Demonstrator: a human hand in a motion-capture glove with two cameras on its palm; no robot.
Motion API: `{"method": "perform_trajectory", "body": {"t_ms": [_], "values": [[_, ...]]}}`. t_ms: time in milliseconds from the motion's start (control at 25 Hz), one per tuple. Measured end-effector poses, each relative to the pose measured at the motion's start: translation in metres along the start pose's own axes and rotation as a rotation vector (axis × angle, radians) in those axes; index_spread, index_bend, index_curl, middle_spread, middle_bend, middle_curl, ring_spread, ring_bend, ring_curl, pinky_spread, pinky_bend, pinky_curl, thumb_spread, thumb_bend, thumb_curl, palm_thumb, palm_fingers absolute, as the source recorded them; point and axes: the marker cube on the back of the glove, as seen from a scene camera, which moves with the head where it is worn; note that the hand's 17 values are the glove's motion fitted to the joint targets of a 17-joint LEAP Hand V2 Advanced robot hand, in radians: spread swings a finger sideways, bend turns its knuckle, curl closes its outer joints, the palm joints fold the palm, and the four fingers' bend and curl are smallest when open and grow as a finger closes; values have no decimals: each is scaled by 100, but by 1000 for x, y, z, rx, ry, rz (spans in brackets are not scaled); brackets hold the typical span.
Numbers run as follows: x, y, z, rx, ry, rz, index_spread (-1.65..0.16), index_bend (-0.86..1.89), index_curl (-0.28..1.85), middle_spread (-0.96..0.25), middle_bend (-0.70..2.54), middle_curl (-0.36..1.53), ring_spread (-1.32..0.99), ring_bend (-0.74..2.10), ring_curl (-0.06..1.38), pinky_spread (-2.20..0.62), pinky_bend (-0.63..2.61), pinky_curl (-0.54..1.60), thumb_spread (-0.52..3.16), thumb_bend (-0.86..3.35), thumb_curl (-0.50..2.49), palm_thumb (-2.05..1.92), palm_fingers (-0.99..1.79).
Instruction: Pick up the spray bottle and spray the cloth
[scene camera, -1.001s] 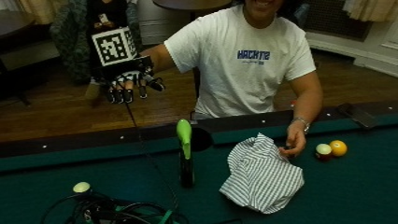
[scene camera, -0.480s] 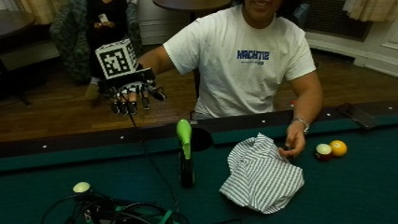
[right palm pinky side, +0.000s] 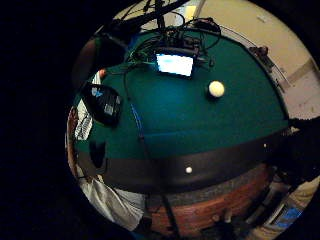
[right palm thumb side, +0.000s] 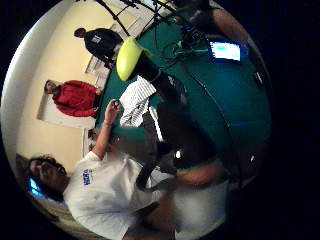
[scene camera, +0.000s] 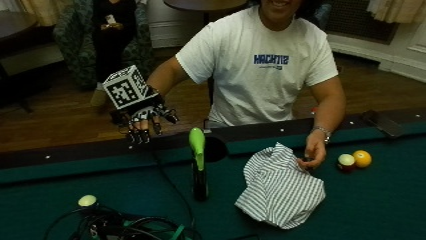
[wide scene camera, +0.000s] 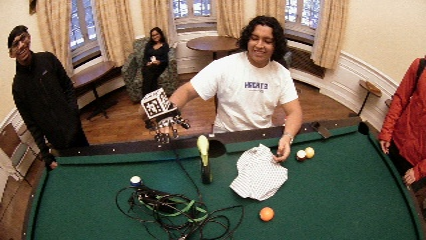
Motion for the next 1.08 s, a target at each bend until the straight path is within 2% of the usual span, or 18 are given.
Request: {"method": "perform_trajectory", "body": {"t_ms": [400, 761, 1081], "values": [[-4, 9, 34, -34, -265, 34, -42, 14, 28, -10, 18, 27, -10, 33, 29, 19, 40, 32, 125, 3, 27, 41, 53], [-26, -4, 60, -59, -499, 20, -42, 13, 27, -10, 19, 30, -11, 35, 31, 18, 40, 33, 123, 2, 29, 48, 54], [-34, -21, 80, 42, -639, 83, -41, 11, 25, -12, 21, 32, -13, 41, 33, 14, 41, 33, 119, 8, 35, 69, 67]]}}
